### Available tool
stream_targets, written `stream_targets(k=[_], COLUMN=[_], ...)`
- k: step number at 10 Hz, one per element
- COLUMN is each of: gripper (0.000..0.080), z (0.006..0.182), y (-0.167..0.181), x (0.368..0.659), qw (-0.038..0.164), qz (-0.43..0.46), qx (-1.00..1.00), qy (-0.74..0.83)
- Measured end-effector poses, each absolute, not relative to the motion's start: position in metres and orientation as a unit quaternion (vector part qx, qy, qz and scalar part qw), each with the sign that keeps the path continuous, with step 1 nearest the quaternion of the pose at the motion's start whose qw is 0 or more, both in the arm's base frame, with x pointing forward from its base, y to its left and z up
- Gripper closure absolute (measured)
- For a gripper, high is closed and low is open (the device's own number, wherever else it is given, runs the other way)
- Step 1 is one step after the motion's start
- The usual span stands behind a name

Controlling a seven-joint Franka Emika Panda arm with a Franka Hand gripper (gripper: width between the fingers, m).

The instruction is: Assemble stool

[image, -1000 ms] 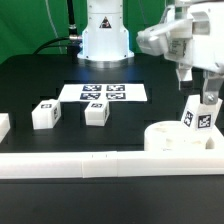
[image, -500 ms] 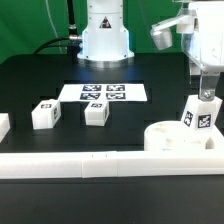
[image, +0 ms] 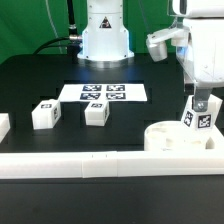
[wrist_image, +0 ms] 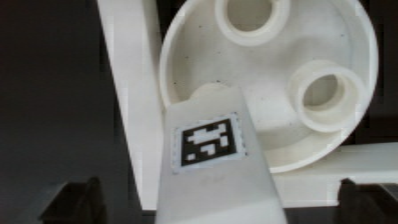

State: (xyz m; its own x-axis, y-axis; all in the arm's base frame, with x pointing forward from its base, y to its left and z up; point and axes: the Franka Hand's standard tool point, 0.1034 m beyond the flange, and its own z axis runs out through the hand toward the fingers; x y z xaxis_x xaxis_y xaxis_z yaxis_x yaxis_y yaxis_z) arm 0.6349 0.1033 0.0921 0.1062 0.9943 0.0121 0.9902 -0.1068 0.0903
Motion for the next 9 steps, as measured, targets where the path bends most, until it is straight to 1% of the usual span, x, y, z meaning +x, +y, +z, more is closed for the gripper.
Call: stream_targets(k=[2,3,4,5,6,9], gripper=[0.0151,0.024,0.0374,0.0374,0.0462,0.0462], z=[0.0901,0.0888,0.0872,0.0865,0.0866,0.0863], y=[0.1035,0.104,0.1059,0.1044,0.1011,0.1018], x=[0.6341,0.6335,0.6328,0.6333,0.6357,0.6354], qw=[0.028,0.028,0.026,0.023,0.022,0.02], qz=[0.033,0.033,0.032,0.026,0.023,0.025], qx=[0.744,0.744,0.744,0.741,0.745,0.768], qy=[0.667,0.666,0.667,0.67,0.666,0.639])
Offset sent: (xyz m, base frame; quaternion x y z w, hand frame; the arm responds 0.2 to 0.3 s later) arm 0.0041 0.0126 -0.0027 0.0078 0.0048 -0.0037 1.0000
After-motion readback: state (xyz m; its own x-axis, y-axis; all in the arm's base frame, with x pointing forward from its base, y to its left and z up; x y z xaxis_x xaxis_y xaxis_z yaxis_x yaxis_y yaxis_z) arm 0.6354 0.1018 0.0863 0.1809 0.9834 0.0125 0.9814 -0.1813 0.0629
